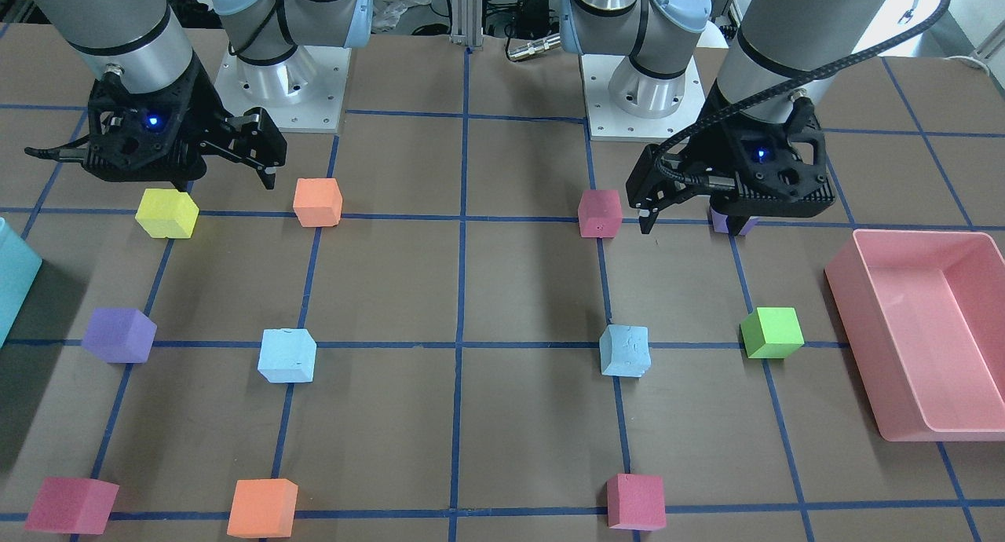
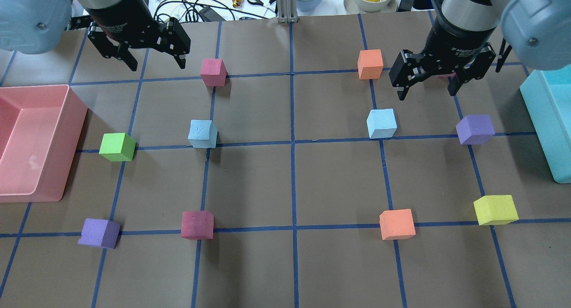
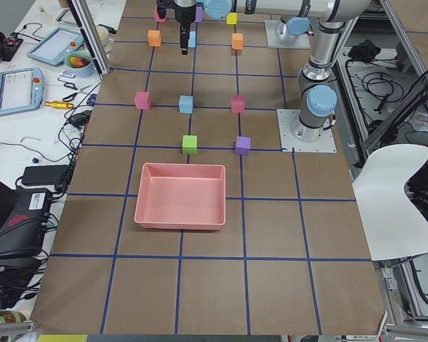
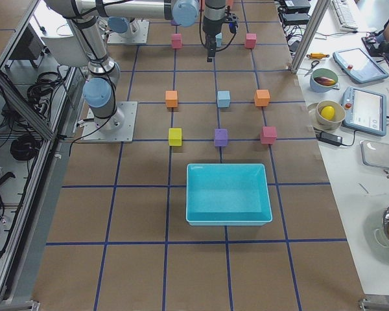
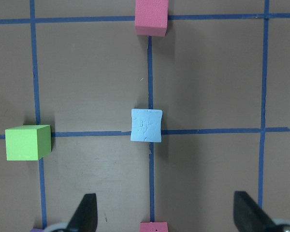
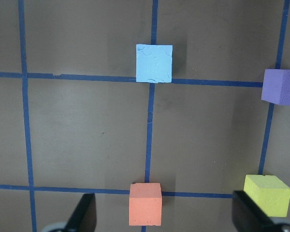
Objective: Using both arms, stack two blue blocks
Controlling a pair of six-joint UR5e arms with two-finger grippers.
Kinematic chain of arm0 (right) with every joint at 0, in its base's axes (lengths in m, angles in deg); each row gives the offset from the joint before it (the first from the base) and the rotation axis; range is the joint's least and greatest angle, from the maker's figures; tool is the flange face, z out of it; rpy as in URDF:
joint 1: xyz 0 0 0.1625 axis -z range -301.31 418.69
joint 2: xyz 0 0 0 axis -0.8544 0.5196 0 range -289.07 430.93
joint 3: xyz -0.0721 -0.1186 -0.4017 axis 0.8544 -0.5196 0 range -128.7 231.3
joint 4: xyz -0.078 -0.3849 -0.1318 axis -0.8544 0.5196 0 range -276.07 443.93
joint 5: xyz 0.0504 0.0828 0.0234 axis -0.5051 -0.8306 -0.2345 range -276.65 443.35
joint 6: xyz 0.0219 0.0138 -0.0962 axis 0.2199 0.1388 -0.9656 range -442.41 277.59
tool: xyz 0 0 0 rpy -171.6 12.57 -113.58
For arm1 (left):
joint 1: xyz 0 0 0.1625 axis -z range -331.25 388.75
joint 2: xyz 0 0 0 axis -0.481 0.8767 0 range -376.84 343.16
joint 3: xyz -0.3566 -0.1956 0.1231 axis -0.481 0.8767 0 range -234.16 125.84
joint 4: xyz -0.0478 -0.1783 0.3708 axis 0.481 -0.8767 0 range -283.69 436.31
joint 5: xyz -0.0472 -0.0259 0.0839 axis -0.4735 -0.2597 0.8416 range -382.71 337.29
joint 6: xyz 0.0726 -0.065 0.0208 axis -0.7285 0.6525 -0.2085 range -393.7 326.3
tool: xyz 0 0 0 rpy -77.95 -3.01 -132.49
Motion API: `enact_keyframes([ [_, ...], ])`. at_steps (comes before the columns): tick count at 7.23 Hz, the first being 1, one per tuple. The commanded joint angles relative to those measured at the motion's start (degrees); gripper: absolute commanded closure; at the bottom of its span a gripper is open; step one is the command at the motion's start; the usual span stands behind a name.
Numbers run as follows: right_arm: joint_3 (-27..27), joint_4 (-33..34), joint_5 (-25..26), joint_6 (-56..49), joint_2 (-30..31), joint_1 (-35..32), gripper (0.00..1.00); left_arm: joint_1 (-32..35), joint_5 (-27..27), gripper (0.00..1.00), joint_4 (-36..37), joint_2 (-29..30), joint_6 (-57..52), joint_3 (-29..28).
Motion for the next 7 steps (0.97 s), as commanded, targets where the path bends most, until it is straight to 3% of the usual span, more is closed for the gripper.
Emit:
enact_keyframes([
  [1,0.01,0.17,-0.04,0.03,0.18,0.00,0.00,0.00,-0.01,0.00,0.00,0.12,0.00,-0.21],
  [7,0.10,0.69,0.75,-0.23,-2.87,-0.09,0.00,0.09,-0.45,0.00,0.09,1.08,0.00,0.84],
])
